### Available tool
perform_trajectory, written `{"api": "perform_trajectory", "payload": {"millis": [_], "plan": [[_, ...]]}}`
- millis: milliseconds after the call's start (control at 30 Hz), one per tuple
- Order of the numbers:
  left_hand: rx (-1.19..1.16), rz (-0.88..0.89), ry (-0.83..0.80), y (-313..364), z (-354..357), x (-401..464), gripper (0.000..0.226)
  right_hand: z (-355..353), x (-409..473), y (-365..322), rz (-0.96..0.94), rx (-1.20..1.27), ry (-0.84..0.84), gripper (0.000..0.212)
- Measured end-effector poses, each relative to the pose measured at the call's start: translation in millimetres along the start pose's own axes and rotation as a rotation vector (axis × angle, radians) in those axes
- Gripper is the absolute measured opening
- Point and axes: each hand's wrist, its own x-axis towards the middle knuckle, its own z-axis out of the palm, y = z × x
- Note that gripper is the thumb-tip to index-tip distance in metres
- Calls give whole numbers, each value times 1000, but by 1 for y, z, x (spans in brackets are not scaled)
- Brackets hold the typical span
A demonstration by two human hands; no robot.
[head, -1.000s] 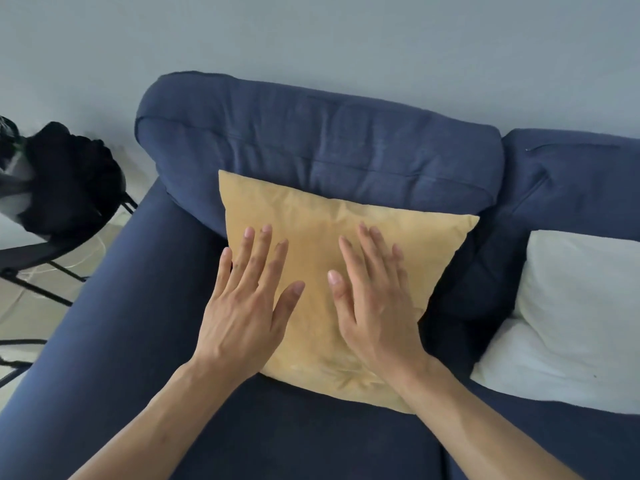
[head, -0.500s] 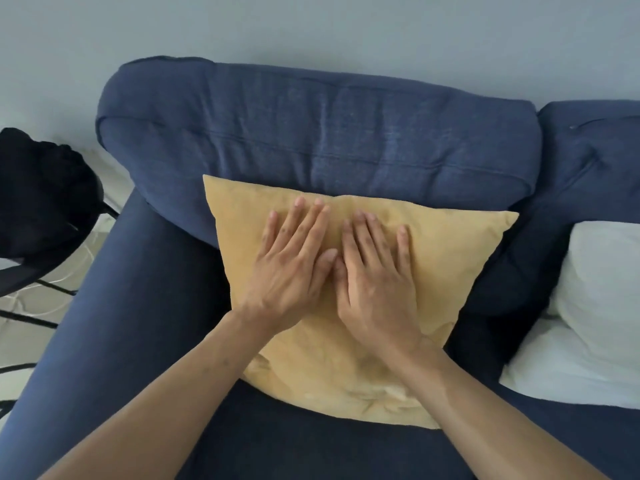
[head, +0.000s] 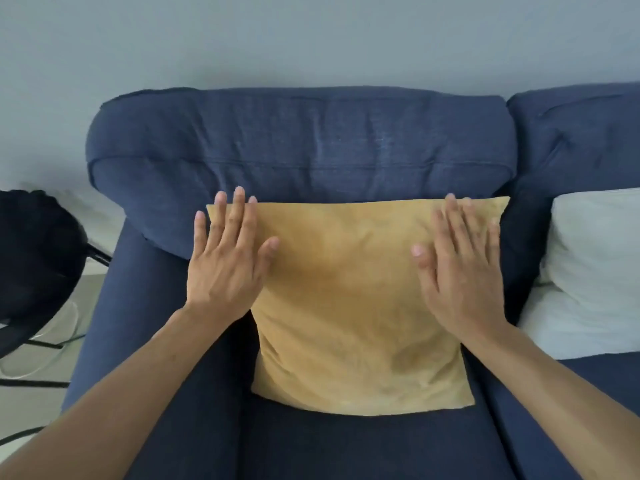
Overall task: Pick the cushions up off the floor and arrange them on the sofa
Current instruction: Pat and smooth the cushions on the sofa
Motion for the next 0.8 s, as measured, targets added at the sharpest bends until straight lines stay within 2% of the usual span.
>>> {"api": "perform_trajectory", "payload": {"millis": [133, 200, 267, 367, 433, 533, 633, 800], "plan": [[-6, 349, 3, 40, -1, 12, 70, 7, -1, -62, -255, 92, -8, 64], [45, 410, -87, 49, 11, 19, 72, 22, 3, -70, -286, 48, -59, 65], [99, 377, -174, 39, 19, 26, 76, 30, 5, -56, -269, -17, -124, 67], [157, 265, -179, 9, 14, 29, 80, 28, 8, -19, -223, -77, -149, 67], [146, 172, -165, -10, 3, 28, 81, 19, 12, -1, -128, -75, -126, 65], [55, 88, -58, -29, -17, 15, 77, 1, 17, 8, -45, -26, -51, 60], [-7, 52, 60, -32, -27, -2, 69, -12, 18, 2, -116, 1, -1, 53], [-22, 102, 102, -17, -14, -13, 60, -14, 24, -2, -124, -18, -26, 45]]}}
